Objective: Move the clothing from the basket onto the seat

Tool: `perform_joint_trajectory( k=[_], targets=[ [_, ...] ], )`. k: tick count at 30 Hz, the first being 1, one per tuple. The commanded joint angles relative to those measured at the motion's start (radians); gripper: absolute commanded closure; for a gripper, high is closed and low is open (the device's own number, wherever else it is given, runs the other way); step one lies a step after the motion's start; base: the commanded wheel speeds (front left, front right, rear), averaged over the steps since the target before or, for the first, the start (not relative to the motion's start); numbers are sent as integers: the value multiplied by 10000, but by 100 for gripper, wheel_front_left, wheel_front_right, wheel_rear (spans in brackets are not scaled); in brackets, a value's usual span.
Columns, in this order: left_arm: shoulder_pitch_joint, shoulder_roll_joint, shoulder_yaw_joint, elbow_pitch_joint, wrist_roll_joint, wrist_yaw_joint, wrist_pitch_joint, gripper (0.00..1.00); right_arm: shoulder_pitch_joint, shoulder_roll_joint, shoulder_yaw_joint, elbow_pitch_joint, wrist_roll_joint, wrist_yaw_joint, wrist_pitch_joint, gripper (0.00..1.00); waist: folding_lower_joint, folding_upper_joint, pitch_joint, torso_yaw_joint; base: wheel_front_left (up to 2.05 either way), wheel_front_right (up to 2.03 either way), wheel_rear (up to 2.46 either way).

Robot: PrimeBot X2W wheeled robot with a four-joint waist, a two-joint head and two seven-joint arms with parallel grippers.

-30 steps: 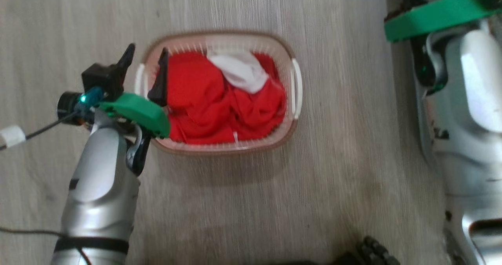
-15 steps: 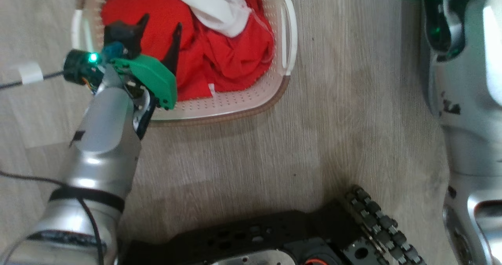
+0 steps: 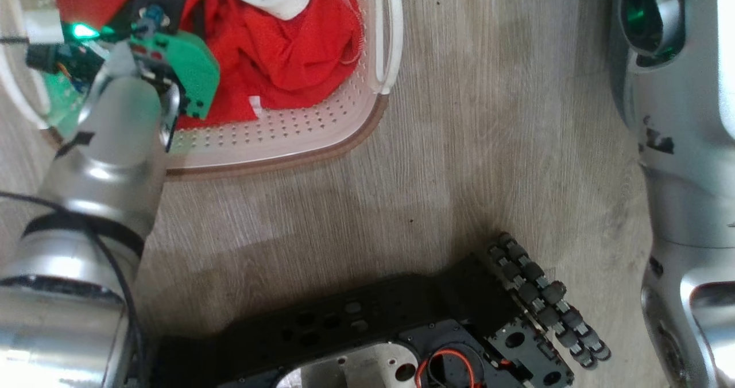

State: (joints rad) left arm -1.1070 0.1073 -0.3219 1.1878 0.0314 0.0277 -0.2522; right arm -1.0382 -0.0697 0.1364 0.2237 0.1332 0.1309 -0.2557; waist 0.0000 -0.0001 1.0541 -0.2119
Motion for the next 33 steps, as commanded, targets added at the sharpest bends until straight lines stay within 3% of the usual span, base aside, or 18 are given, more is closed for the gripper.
perform_joint_trajectory(
  k=[1, 9, 10, 11, 12, 21, 29, 33],
  targets=[
    [37, 365, 92, 53, 97, 181, -87, 0, 166, 175, 29, -377, 87, -2, -61, 0, 0, 1, 107, -52, 0, 0, 0],
    [-476, 361, -351, 698, 436, 722, 110, 0, 296, 191, 52, -423, 258, -2, -61, 0, 0, 1, 208, -113, 0, 0, 0],
    [-500, 361, -409, 742, 471, 748, 164, 12, 308, 192, 65, -430, 296, -2, -61, 0, 0, 1, 203, -122, 0, 0, 0],
    [-520, 354, -447, 778, 478, 740, 210, 73, 308, 192, 72, -433, 324, -2, -61, 0, 0, 1, 197, -130, 0, 0, 0],
    [-536, 344, -460, 806, 458, 715, 226, 100, 300, 192, 78, -432, 351, -2, -61, 0, 0, 1, 191, -141, 0, 0, 0],
    [-81, -73, -285, 917, -151, 287, 69, 100, 549, 193, 9, -244, 340, -2, -61, 0, 0, 1, -741, 19, 0, 0, 0],
    [665, -469, -184, 577, -824, -356, -84, 100, 1097, 171, 47, 325, 164, -2, -61, 0, 0, 1, -2378, 570, 0, 0, 0],
    [1380, -554, -163, -248, -1309, -552, -92, 100, 1513, -22, 20, 796, 223, -2, -61, 0, 0, 1, -3533, 967, 0, 0, 0]
  ],
)
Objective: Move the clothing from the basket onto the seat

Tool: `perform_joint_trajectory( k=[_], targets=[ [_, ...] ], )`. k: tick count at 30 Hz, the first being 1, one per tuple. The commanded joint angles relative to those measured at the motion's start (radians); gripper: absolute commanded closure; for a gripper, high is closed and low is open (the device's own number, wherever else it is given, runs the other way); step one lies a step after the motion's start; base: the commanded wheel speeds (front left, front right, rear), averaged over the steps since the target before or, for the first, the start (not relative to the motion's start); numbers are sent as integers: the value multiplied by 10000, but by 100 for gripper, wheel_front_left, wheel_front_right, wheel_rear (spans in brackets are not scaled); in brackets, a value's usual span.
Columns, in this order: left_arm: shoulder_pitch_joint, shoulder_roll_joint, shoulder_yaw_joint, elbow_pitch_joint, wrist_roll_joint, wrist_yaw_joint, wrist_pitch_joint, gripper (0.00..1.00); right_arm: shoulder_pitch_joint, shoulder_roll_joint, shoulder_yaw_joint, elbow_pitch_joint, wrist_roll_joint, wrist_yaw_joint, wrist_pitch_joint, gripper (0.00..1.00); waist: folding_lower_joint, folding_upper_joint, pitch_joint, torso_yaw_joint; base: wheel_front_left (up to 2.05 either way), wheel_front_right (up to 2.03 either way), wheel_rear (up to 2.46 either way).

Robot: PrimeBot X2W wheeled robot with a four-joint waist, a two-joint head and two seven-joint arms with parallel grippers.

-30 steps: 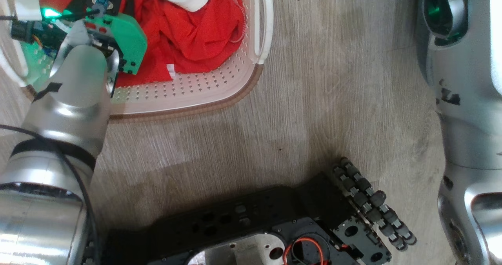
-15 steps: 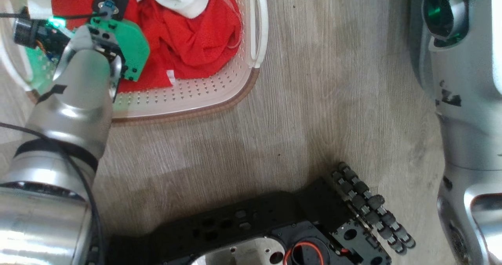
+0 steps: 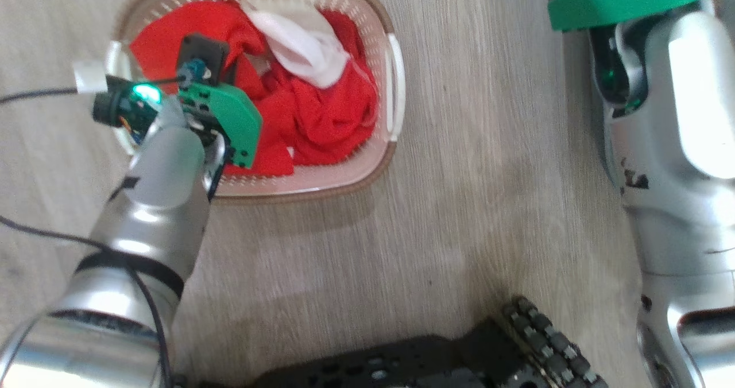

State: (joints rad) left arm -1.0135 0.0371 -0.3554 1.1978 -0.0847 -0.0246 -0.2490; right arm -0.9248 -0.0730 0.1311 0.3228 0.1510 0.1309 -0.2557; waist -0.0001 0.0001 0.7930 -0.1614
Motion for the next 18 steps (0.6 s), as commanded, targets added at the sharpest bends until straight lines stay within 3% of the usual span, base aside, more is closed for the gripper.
perform_joint_trajectory(
  k=[1, 8, 18],
  targets=[
    [630, 142, 155, -496, -253, -70, -125, 100, 488, -39, 94, -100, 53, -2, -61, 0, 1, -1, -1181, 548, 0, 0, 0],
    [1698, 135, -85, -1508, -1195, -205, -126, 100, 1132, -246, 290, 402, 211, -2, -61, 0, 1, -1, -2527, 891, 0, 0, 0],
    [2889, 133, -394, -3206, -2089, -47, -127, 100, 2319, -415, 299, 1007, 527, -2, -61, 0, 1, -1, -4505, 1335, 0, 0, 0]
  ],
)
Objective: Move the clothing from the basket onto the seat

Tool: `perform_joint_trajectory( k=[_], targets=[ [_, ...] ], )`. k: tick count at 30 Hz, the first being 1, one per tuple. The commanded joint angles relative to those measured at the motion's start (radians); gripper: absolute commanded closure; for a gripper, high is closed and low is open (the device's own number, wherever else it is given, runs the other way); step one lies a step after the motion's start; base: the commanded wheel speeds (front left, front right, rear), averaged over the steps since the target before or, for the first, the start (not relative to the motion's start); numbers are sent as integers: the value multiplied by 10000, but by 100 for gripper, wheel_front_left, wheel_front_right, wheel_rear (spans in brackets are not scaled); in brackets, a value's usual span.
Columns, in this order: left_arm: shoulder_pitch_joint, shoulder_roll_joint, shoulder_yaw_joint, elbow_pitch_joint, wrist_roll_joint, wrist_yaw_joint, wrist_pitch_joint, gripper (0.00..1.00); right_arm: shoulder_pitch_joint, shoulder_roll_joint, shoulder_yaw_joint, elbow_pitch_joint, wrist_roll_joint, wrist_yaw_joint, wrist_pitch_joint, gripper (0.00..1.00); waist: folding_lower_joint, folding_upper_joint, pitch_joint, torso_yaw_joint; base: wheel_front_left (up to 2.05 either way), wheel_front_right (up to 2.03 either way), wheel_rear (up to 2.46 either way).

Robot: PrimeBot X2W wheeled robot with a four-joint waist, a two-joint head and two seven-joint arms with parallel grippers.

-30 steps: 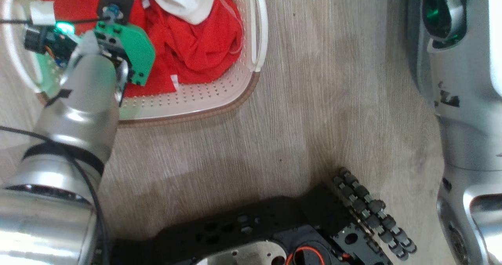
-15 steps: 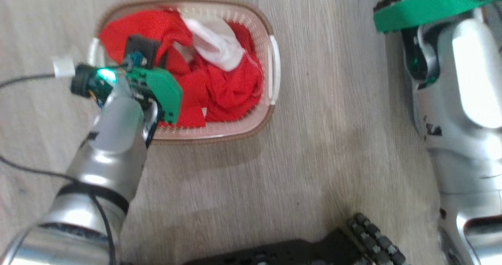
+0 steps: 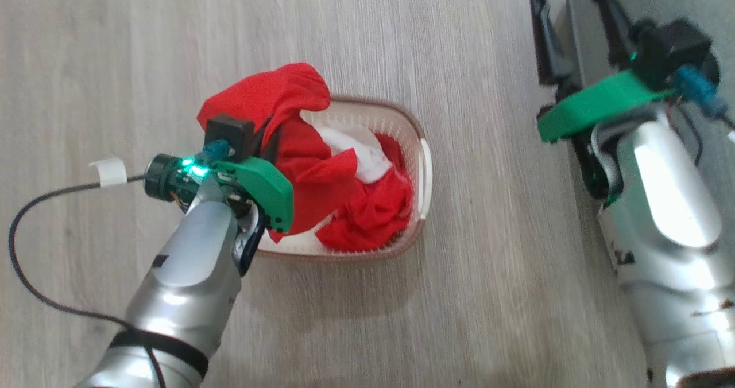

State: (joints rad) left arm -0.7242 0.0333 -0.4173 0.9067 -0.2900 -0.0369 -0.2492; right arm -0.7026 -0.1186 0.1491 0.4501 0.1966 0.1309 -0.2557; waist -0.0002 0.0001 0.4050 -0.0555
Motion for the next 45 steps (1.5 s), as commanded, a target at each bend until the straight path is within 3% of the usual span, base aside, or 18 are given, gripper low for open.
perform_joint_trajectory(
  k=[1, 19, 30, 38, 42, 45],
  targets=[
    [75, 171, 214, -446, -99, 75, -125, 100, 214, 30, 117, -203, 93, -2, -61, 0, 2, -1, -805, 305, 0, 0, 0],
    [616, 170, 345, -3183, -543, 119, -125, 100, 1630, -22, 252, 368, 377, -2, -61, 0, 2, -1, -2761, 612, 0, 0, 0],
    [137, 170, 412, -5045, -347, 158, -126, 100, 2090, 64, 145, 378, 514, -2, -61, 0, 2, -1, -3052, 655, 0, 0, 0],
    [43, 170, 396, -5659, -228, 196, -126, 100, 2150, 69, 222, 428, 512, -2, -61, 0, 2, -1, -3107, 676, 0, 0, 0],
    [78, 170, 290, -5775, -257, 190, -126, 100, 1946, 179, 915, 3, 827, -2, -61, 0, 2, -1, -3146, 711, 0, 0, 0],
    [120, 170, 171, -5792, -271, 190, -126, 100, 1687, 211, 2055, -399, 1247, -2, -61, 0, 2, -1, -3179, 738, 0, 0, 0]
  ],
)
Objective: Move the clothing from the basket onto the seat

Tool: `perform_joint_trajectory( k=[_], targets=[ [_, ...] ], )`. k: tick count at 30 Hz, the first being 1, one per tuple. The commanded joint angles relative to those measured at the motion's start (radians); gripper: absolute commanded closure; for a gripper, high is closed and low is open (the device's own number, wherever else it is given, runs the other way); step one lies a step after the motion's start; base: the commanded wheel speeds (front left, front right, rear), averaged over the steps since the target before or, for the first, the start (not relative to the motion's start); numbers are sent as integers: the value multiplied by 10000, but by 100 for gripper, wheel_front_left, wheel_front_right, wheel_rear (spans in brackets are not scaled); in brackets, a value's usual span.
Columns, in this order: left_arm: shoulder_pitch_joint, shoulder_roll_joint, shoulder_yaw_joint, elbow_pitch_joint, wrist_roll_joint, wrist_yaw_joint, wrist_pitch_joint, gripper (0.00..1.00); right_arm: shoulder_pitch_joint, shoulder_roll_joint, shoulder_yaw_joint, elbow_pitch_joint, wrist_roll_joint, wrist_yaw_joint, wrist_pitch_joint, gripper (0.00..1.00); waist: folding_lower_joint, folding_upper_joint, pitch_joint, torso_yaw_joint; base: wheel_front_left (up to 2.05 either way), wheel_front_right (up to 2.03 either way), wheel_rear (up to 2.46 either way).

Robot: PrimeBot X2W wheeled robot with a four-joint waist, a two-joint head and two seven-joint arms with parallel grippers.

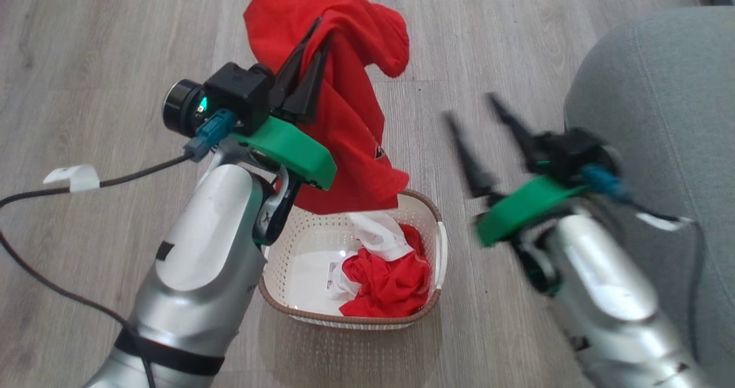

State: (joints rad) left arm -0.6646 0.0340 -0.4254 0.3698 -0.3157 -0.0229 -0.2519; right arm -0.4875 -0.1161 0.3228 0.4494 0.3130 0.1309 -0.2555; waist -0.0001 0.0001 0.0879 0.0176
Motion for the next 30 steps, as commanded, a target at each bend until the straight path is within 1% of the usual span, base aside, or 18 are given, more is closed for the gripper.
perform_joint_trajectory(
  k=[1, 6, 8, 11, 20, 23, 26, 30],
  targets=[
    [-463, 162, 215, -427, -35, 55, -99, 100, -572, 199, 788, -509, 290, -2, -63, 0, 1, -1, -22, 20, 0, 0, 0],
    [-430, 162, 59, -468, -131, 85, -99, 100, -1373, 96, 2983, -653, 1207, -2, -63, 0, 1, -1, 9, 96, 0, 0, 0],
    [-415, 162, -39, -485, -174, 91, -99, 100, -1710, 87, 3609, -494, 1509, -2, -63, 0, 1, -1, 8, 148, 0, 0, 0],
    [-401, 162, -240, -518, -238, 95, -99, 100, -2205, 104, 4178, -190, 1636, -2, -63, 0, 1, -1, 18, 229, 0, 0, 0],
    [-415, 162, -955, -788, -654, 200, -99, 100, -3180, 492, 5101, 1542, 1568, -2, -63, 0, 1, -1, 23, 564, 0, 0, 0],
    [-472, 162, -1238, -913, -804, 281, -99, 100, -3469, 592, 5053, 2042, 1598, -2, -63, 0, 1, -1, 81, 733, 0, 0, 0],
    [-518, 162, -1634, -1017, -1039, 347, -99, 100, -3723, 647, 4769, 2525, 1504, -2, -63, 0, 1, -1, 130, 983, 0, 0, 0],
    [-555, 162, -2007, -1099, -1280, 392, -99, 100, -3822, 654, 4838, 2275, 1699, -2, -63, 0, 1, -1, 151, 1253, 0, 0, 0]
  ],
)
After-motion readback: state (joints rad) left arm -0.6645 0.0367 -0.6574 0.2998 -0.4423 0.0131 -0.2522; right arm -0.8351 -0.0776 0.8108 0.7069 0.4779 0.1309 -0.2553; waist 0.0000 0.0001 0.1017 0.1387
